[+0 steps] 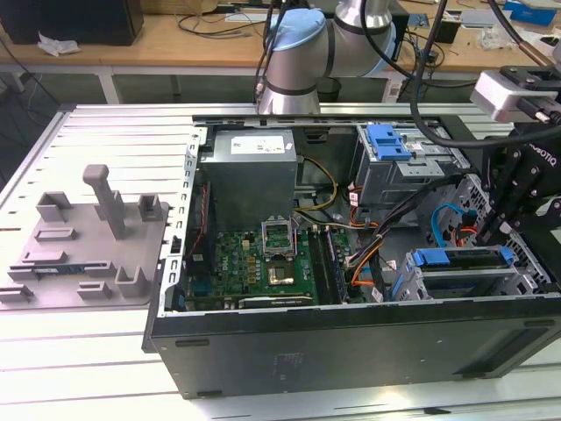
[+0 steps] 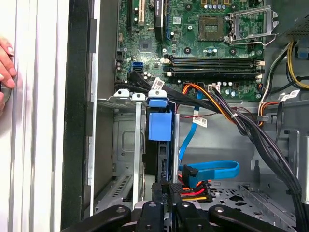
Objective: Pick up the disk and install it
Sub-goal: 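Insert the first disk wire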
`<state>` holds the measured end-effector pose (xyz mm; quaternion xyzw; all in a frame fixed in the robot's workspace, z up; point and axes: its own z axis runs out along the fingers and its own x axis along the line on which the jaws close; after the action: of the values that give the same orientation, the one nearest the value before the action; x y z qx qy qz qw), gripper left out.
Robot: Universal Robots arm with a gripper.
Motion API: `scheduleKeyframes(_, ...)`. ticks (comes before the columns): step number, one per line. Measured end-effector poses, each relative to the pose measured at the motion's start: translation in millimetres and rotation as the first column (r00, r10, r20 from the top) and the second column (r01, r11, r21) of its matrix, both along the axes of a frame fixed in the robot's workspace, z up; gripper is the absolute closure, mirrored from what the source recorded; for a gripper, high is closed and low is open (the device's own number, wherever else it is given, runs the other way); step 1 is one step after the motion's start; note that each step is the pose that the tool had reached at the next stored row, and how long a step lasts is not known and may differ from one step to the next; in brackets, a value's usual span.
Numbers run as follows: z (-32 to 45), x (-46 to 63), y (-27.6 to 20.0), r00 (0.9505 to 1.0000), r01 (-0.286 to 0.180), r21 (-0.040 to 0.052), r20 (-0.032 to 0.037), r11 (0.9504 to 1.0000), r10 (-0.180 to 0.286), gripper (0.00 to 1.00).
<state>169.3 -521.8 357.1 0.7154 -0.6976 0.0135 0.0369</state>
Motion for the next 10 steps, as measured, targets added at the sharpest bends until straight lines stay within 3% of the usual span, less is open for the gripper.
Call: scheduleKeyframes(10, -0.8, 0.3, -1.1, 1.0, 0.0, 0.0054, 0.0003, 1.0, 0.0, 0.83)
